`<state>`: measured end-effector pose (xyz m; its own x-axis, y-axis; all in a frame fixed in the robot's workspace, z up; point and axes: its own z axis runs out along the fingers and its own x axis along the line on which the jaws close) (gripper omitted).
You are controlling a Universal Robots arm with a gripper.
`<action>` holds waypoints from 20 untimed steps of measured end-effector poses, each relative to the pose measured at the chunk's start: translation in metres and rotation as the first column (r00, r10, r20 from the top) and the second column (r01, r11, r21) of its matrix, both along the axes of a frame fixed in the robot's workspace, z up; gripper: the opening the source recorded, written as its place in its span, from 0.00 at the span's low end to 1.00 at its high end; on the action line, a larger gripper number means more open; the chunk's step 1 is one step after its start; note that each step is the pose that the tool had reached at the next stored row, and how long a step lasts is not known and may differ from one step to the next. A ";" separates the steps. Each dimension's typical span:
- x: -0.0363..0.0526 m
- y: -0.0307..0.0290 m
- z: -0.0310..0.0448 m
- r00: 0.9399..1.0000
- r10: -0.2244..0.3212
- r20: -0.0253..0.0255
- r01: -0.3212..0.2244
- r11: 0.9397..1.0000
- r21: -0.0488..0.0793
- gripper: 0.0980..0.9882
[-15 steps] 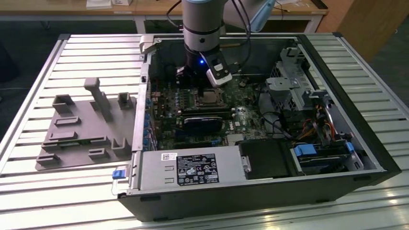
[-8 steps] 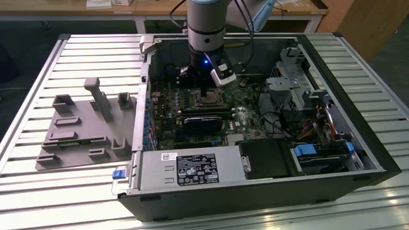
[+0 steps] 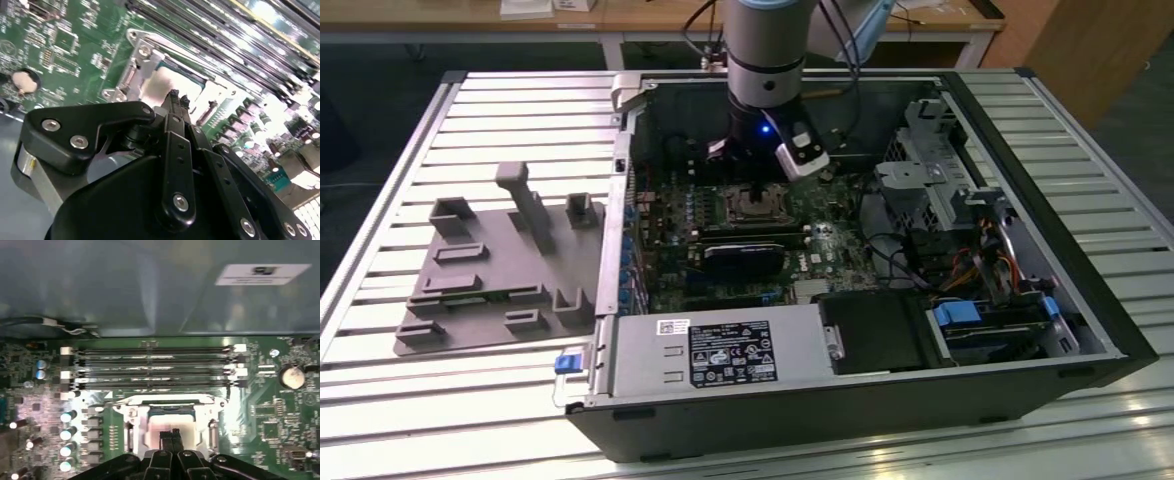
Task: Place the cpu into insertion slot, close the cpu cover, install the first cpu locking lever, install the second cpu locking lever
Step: 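Close the cpu cover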
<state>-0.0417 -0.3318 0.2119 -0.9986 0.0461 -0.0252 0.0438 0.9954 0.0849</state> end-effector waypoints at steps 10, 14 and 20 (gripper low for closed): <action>0.0012 0.0000 0.0181 1.000 0.000 -0.001 0.000 1.000 0.000 0.00; 0.0012 0.0000 0.0292 1.000 -0.001 -0.001 0.001 1.000 0.000 0.00; 0.0013 0.0000 0.0341 1.000 -0.002 0.000 0.002 1.000 0.000 0.00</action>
<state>-0.0404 -0.3318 0.2459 -0.9986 0.0477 -0.0247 0.0455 0.9953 0.0851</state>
